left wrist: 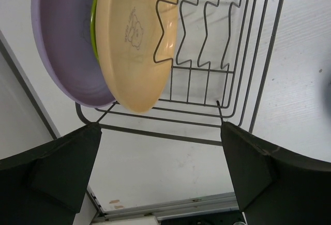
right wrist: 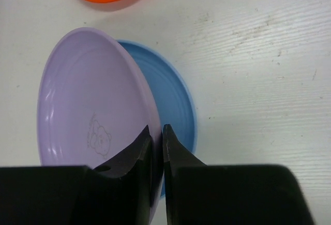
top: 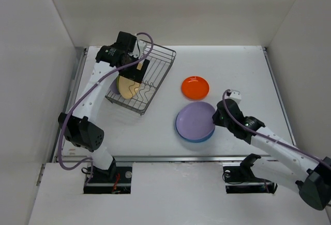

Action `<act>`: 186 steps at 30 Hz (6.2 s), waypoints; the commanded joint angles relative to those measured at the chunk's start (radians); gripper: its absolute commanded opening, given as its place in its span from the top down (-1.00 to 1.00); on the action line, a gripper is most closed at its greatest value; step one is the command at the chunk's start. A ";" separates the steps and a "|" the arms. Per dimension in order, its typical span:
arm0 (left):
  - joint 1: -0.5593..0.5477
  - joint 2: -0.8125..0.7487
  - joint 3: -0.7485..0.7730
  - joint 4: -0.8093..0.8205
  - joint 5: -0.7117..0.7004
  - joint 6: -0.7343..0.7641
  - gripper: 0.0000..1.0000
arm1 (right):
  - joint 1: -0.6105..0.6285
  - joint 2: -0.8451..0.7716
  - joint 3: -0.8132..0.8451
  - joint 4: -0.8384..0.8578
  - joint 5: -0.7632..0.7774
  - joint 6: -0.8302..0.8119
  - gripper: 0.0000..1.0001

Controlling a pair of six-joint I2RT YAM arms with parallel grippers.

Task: Unload the plates from the dish rack

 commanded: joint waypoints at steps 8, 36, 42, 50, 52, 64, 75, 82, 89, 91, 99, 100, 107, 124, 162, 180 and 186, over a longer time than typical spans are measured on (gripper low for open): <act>0.001 -0.049 0.006 0.014 0.020 0.019 -1.00 | -0.001 0.189 0.026 0.078 0.008 0.046 -0.15; 0.001 0.183 0.095 0.097 -0.255 0.093 -0.51 | -0.001 -0.399 0.243 -0.267 -0.006 0.007 -0.53; 0.001 0.237 0.085 0.151 -0.319 0.093 -0.39 | -0.001 -0.511 0.372 -0.421 0.026 -0.023 -0.56; 0.001 0.298 0.094 0.142 -0.371 0.093 0.80 | -0.001 -0.585 0.349 -0.385 0.003 -0.046 -0.58; 0.001 0.289 0.094 0.142 -0.389 0.093 1.00 | -0.001 -0.585 0.349 -0.385 -0.007 -0.046 -0.58; -0.055 0.107 0.218 0.053 -0.420 0.145 1.00 | -0.001 -0.536 0.349 -0.356 -0.082 -0.098 -0.58; -0.099 -0.002 0.315 -0.094 -0.094 0.169 1.00 | -0.001 -0.475 0.318 -0.226 -0.231 -0.145 -0.68; -0.200 -0.065 0.272 -0.202 0.316 0.232 1.00 | -0.001 -0.464 0.267 -0.122 -0.329 -0.154 -0.80; -0.350 0.079 0.272 -0.273 0.476 0.265 1.00 | -0.001 -0.446 0.205 -0.082 -0.369 -0.145 -0.88; -0.359 0.123 0.281 -0.273 0.529 0.255 1.00 | -0.001 -0.435 0.195 -0.072 -0.369 -0.145 -0.94; -0.359 0.218 0.372 -0.357 0.606 0.268 1.00 | -0.001 -0.444 0.143 -0.083 -0.333 -0.135 -0.97; -0.359 0.218 0.372 -0.357 0.620 0.268 1.00 | -0.001 -0.444 0.143 -0.083 -0.333 -0.135 -0.97; -0.359 0.209 0.338 -0.357 0.721 0.292 1.00 | -0.001 -0.328 0.068 0.033 -0.371 -0.135 -0.97; -0.359 0.220 0.327 -0.307 0.683 0.213 0.55 | -0.001 -0.269 0.050 0.112 -0.348 -0.114 1.00; -0.157 -0.188 -0.104 0.143 -0.348 -0.004 -1.00 | -0.001 0.021 0.033 -0.083 -0.083 0.153 0.74; -0.064 -0.319 -0.306 0.212 -0.337 0.015 -1.00 | -0.001 0.163 0.082 -0.069 -0.083 0.167 -0.79; -0.045 -0.337 -0.342 0.221 -0.286 0.015 -1.00 | -0.001 0.134 0.096 -0.083 -0.072 0.158 -0.79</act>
